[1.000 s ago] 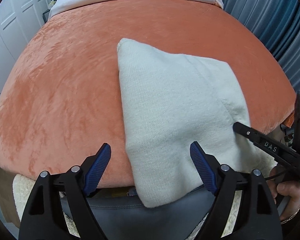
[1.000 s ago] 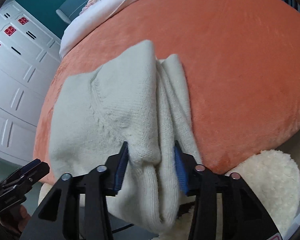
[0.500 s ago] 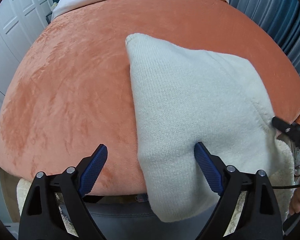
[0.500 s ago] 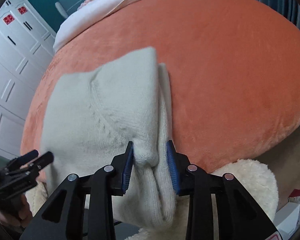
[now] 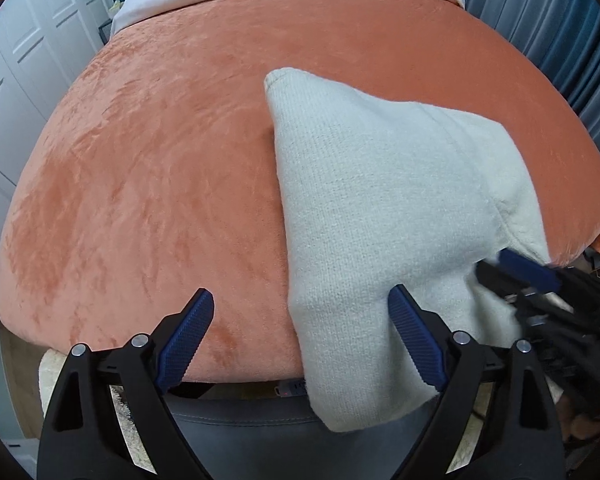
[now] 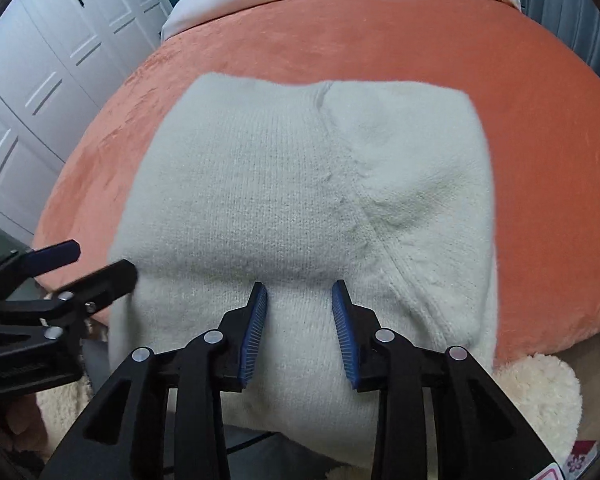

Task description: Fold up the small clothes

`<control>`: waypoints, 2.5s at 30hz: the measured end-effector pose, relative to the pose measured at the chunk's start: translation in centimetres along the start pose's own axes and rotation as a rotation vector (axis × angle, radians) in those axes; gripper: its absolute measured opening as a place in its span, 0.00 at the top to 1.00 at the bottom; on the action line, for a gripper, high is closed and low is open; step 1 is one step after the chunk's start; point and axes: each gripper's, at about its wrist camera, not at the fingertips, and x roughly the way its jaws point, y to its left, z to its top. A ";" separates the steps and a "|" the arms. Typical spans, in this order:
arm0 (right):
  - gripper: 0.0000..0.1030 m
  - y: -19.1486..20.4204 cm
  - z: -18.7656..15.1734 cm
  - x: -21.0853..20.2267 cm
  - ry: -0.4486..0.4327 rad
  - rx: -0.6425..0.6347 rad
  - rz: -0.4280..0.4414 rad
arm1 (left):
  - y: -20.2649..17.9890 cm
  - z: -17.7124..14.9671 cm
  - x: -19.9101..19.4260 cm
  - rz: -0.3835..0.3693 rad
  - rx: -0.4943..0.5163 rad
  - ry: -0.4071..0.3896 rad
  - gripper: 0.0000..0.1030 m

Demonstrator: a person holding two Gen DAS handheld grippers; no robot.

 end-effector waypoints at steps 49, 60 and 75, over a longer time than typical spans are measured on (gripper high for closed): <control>0.68 0.6 3.2 -8.8 -0.266 0.235 0.251 | 7.2 4.1 -7.7 -0.562 -0.205 -0.067 0.44; 0.51 5.7 4.9 -5.0 -0.299 0.129 0.354 | 13.9 4.4 -4.0 -0.172 -0.203 -0.221 0.16; 1.00 8.9 -0.8 -0.7 -0.154 -0.043 0.097 | 14.2 -2.3 -2.0 -0.051 -0.191 -0.125 0.21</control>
